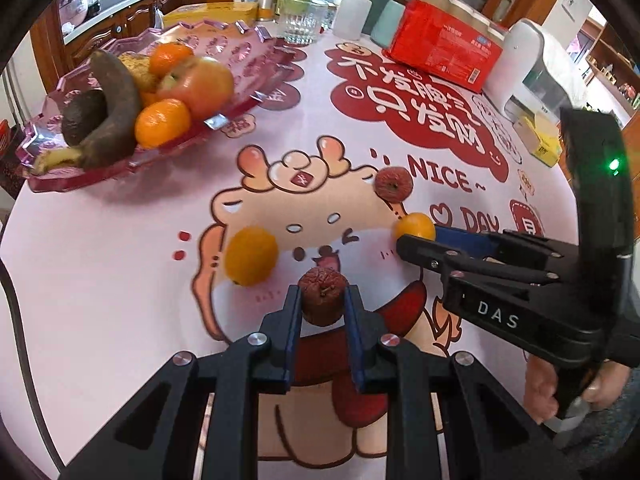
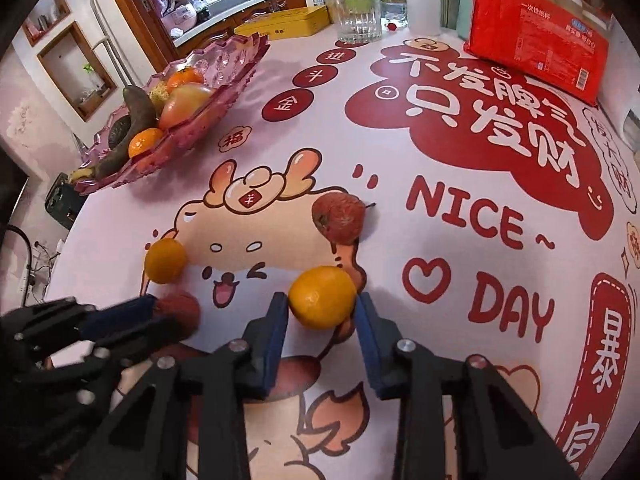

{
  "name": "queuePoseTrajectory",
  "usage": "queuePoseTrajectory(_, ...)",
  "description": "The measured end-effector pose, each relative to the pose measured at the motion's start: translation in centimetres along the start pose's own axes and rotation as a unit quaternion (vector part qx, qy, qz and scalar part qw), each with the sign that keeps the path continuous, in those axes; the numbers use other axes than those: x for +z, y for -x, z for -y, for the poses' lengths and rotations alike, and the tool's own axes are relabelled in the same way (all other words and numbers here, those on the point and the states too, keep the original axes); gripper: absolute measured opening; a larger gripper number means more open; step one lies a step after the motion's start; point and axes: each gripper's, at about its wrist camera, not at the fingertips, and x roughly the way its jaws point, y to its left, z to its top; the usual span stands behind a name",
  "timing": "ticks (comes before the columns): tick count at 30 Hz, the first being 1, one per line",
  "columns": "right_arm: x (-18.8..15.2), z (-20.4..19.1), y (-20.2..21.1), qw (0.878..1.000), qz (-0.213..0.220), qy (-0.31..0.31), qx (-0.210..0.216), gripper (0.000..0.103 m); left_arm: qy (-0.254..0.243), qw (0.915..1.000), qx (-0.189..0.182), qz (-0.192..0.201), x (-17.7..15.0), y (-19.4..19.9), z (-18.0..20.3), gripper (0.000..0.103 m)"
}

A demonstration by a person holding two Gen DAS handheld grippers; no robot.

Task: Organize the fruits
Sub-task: 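Grasp a red lychee with the left tool while the right tool grasps a small orange, then carry the lychee and small orange over the pink bowl and lower them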

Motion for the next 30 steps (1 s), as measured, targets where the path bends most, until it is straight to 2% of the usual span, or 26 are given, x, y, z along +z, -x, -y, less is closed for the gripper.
queuePoseTrajectory(7,-0.6,-0.8,1.2,1.000,0.006,-0.018,0.000,0.032,-0.017,0.9997,-0.008,0.018,0.9,5.0,-1.5,0.019)
queuePoseTrajectory(16,0.5,-4.2,6.7,0.998,0.059,-0.014,0.004,0.032,-0.039,0.9969,-0.007,0.068,4.1,13.4,-4.4,0.019)
queuePoseTrajectory(20,2.7,-6.7,10.3,0.995,0.101,0.005,0.003,0.032,-0.056,0.9941,0.006,0.093,6.7,16.5,-5.1,0.019)
queuePoseTrajectory(24,5.6,-9.6,13.6,0.989,0.141,0.040,-0.017,0.032,-0.078,0.9893,0.016,0.122,10.1,19.8,-6.2,0.019)
queuePoseTrajectory(30,10.4,-12.5,16.1,0.980,0.188,0.060,-0.033,0.032,-0.093,0.9837,0.046,0.147,14.5,21.8,-8.8,0.019)
